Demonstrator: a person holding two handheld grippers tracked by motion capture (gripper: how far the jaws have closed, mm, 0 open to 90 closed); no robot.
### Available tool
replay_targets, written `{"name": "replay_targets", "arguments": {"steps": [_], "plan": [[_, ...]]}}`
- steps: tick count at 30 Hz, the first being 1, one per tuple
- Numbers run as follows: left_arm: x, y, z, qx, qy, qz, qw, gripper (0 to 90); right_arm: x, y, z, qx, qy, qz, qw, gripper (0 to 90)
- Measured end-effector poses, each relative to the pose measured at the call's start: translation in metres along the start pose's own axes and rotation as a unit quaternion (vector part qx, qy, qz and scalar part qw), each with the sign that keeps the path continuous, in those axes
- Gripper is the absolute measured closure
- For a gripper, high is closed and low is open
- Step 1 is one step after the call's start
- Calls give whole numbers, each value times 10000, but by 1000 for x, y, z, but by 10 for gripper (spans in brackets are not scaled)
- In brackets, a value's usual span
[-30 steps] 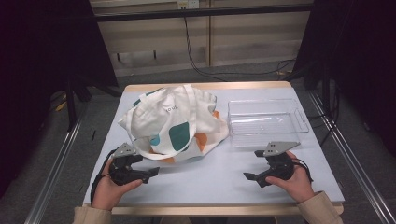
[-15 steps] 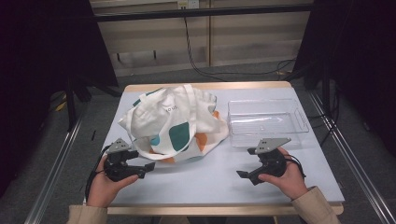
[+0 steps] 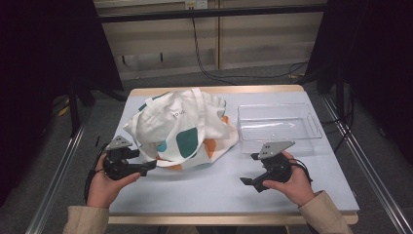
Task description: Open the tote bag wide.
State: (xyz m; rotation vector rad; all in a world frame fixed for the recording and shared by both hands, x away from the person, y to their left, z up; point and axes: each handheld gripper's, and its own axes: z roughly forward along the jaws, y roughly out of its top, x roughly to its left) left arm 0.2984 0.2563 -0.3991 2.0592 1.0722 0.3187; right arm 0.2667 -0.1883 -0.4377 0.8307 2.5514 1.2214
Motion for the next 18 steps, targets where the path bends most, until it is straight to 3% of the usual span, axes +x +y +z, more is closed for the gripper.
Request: {"name": "replay_targets", "arguments": {"steps": [3, 8, 9, 11, 12, 18], "plan": [[5, -2, -5, -16, 140, 3, 9999, 221, 1, 4, 1, -6, 8, 11, 10000, 81], [15, 5, -9, -303, 323, -6, 9990, 248, 2, 11, 2, -82, 42, -57, 9999, 81], [18, 8, -9, -311, 290, -27, 9991, 357, 3, 13, 3, -68, 44, -40, 10000, 81], [22, 15, -7, -404, 305, -97, 9987, 361, 2, 16, 5, -55, 49, -24, 10000, 81], [23, 18, -6, -391, 267, -96, 9988, 440, 2, 19, 8, -50, 89, -12, 9999, 81], [23, 31, -2, -435, 224, -21, 9988, 679, 0, 29, 13, -51, 114, -18, 9999, 81]]}}
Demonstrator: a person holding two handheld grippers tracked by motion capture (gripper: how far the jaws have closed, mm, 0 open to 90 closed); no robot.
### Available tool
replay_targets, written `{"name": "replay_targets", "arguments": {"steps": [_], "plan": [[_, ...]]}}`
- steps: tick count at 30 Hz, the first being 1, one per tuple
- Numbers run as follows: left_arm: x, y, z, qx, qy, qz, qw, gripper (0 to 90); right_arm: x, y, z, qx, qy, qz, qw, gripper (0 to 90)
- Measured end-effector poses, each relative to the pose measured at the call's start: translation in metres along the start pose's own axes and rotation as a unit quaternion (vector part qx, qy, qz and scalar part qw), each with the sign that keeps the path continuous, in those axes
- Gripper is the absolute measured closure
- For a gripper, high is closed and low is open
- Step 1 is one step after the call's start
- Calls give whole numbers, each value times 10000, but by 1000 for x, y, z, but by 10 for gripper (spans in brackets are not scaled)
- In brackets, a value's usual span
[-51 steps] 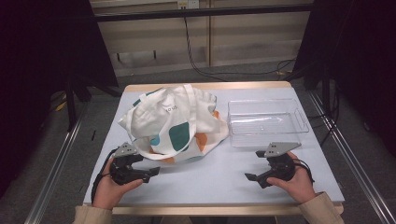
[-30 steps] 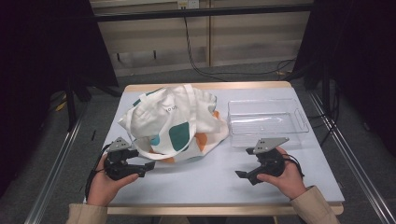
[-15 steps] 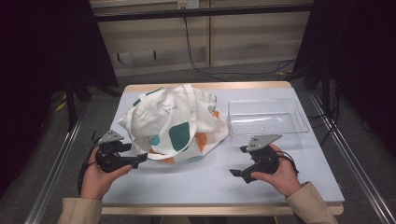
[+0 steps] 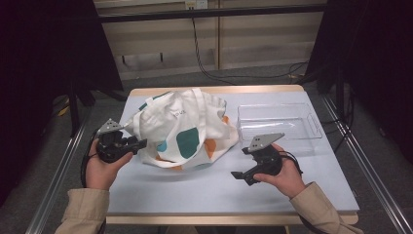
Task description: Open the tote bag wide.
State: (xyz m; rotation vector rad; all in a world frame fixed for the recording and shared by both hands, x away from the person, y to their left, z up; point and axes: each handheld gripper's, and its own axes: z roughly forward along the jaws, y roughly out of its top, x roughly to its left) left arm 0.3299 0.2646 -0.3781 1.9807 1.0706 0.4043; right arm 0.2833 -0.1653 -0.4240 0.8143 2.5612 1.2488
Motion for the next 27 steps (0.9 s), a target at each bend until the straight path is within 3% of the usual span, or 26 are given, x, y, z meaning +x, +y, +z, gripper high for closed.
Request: {"name": "replay_targets", "arguments": {"steps": [6, 19, 27], "plan": [[-13, -1, 1, 86, -293, 76, 9995, 788, -1, 13, 4, -88, -27, 31, 10000, 79], [-27, -8, 0, 160, -558, 303, 9979, 807, -9, 48, 15, -327, -178, 252, 9990, 77], [-31, -16, 4, 272, -720, 419, 9961, 814, -20, 72, 32, -379, -280, 307, 9984, 206]]}}
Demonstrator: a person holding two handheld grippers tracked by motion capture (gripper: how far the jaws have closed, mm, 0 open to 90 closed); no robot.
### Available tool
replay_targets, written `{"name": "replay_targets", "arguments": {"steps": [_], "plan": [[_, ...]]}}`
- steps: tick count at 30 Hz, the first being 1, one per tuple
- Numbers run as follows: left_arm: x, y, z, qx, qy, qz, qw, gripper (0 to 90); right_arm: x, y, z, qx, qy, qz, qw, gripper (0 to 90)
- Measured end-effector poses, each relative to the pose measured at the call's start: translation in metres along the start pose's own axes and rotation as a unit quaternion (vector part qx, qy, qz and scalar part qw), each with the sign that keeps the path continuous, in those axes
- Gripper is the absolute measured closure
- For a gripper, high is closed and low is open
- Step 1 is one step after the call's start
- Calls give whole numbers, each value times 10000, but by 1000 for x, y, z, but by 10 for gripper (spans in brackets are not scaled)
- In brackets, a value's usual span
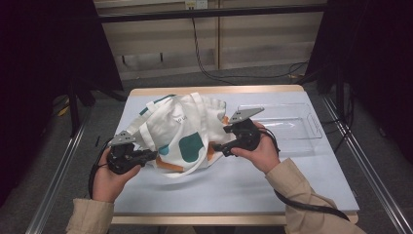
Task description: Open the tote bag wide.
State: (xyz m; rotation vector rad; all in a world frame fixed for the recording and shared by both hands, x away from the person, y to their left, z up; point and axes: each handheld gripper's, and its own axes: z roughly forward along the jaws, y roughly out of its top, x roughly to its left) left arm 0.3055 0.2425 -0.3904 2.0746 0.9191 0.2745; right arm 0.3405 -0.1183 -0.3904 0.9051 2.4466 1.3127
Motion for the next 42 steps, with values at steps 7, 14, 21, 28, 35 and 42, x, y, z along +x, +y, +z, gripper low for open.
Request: {"name": "replay_targets", "arguments": {"steps": [7, 14, 21, 28, 35, 42], "plan": [[-5, -3, 6, 96, -96, 165, 9998, 817, -8, 18, 17, -160, -27, 130, 9998, 326], [-4, -3, 8, 175, -121, 216, 9995, 819, -11, 35, 33, -239, -2, 130, 9996, 389], [-5, -4, 10, 162, -181, 249, 9994, 822, -9, 53, 38, -303, -5, 27, 9995, 685], [-3, -3, 13, 156, -199, 177, 9995, 820, -9, 47, 32, -333, 288, 7, 9990, 884], [-2, 2, 14, 118, -88, 169, 9997, 716, -5, 29, 16, -246, 346, -150, 9990, 888], [2, 2, 13, 26, -104, -45, 9999, 593, -2, 15, 5, -211, 433, -209, 9986, 889]]}}
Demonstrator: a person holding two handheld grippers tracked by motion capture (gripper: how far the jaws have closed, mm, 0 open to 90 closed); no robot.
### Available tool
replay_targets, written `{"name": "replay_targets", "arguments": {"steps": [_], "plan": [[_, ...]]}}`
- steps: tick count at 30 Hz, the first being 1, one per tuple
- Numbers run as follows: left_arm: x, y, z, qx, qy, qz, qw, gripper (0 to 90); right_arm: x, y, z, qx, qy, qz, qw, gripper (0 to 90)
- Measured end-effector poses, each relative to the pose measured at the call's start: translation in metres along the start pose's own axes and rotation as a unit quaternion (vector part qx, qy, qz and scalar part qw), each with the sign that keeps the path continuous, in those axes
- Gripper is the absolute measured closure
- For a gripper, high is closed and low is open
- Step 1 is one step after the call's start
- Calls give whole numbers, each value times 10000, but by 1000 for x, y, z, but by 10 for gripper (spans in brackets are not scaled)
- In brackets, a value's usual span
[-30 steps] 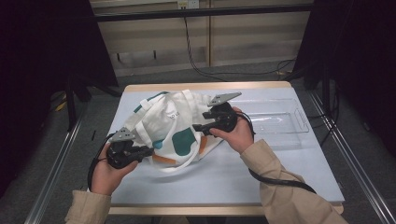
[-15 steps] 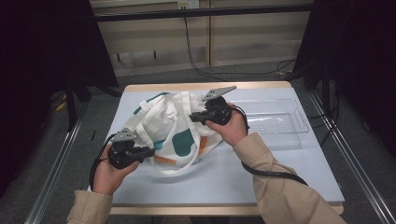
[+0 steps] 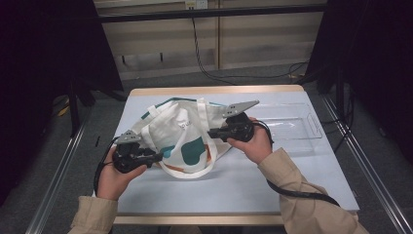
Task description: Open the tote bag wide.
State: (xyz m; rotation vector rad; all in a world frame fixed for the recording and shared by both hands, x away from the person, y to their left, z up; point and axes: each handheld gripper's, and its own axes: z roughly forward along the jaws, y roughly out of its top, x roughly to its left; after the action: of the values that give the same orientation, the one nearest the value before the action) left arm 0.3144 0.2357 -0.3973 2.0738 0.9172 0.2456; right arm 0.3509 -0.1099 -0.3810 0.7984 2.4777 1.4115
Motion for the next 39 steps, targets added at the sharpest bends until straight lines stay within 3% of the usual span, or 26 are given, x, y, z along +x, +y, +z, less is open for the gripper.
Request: {"name": "replay_targets", "arguments": {"steps": [10, 17, 24, 39], "plan": [[-4, 8, -11, -149, 155, 29, 9998, 515, 8, -29, -7, 2, 149, 62, 9999, 889], [-8, 2, -15, -185, 206, -1, 9996, 487, 13, -44, -10, -19, 221, 70, 9997, 889], [-3, 4, -25, -213, 257, -92, 9994, 439, 17, -58, -11, 16, 259, 102, 9996, 889], [6, 8, -37, -314, 357, -44, 9989, 379, 23, -76, 4, 150, 345, 182, 9991, 889]]}}
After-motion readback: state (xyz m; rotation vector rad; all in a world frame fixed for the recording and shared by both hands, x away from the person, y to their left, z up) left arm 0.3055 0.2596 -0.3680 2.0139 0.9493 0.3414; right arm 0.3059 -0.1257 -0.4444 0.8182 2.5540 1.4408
